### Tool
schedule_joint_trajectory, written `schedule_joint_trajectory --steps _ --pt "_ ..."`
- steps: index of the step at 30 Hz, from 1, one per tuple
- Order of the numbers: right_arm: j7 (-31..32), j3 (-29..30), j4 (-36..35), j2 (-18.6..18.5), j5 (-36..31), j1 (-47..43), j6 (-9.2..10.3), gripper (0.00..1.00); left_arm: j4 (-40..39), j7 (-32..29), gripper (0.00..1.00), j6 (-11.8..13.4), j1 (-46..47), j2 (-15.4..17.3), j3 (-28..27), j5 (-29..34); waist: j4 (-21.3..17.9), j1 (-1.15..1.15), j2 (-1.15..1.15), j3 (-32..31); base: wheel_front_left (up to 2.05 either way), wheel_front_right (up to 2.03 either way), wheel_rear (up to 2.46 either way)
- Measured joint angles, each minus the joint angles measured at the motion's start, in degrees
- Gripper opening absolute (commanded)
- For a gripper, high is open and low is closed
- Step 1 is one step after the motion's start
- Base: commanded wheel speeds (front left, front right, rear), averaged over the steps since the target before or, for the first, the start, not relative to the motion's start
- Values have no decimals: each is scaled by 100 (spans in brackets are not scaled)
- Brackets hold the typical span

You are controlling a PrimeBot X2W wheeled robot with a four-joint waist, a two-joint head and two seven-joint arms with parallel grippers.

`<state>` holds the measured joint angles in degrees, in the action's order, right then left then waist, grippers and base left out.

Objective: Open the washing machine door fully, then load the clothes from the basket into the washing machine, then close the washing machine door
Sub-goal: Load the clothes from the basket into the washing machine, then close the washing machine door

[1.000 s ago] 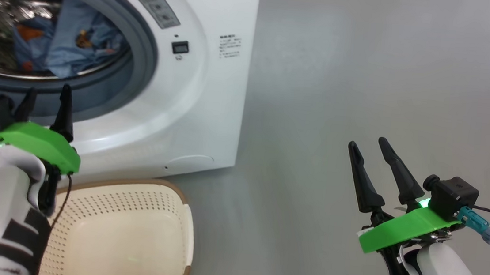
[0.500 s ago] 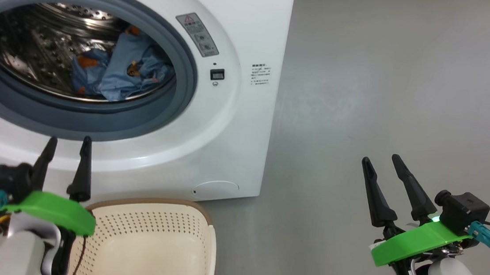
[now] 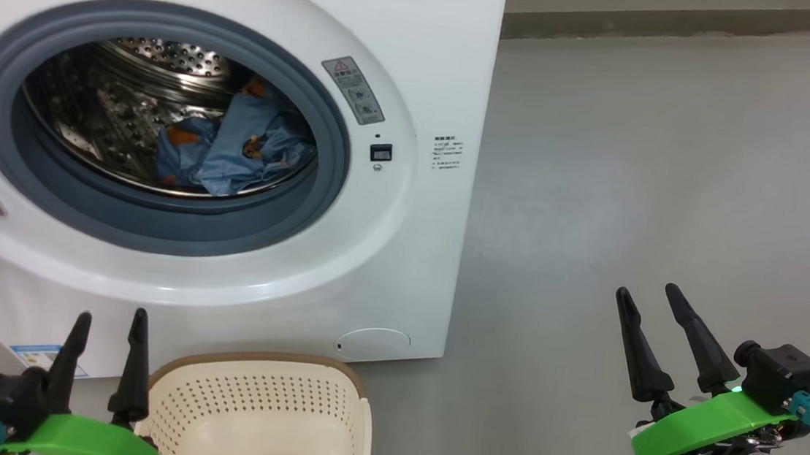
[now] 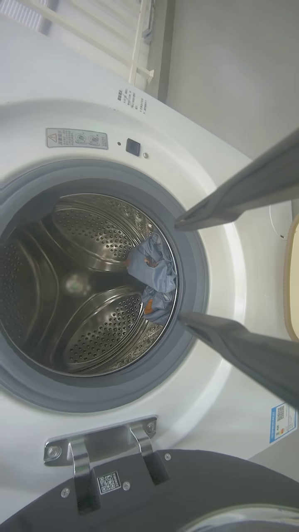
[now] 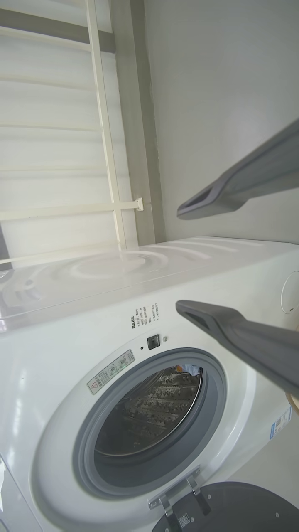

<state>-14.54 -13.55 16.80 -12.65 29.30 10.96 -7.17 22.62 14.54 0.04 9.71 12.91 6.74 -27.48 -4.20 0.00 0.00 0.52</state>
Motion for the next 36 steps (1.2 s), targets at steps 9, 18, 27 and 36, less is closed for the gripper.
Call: schedule_joint_trajectory --steps 9,18,27,36 --pt "0 8 -5 -8 0 -1 0 100 -403 -102 100 82 -269 14 -12 -98 83 0 0 -18 0 0 0" --pt "0 4 -5 -15 0 -1 0 100 -461 -133 100 110 -304 29 -4 -116 109 0 0 6 0 0 0" --pt "0 -33 -5 -15 0 0 0 100 -490 -144 100 110 -304 35 13 -137 106 0 0 29 0 0 0" --pt "0 -36 -5 -13 0 1 0 100 -501 -143 100 103 -304 35 26 -183 105 0 0 43 0 0 0"
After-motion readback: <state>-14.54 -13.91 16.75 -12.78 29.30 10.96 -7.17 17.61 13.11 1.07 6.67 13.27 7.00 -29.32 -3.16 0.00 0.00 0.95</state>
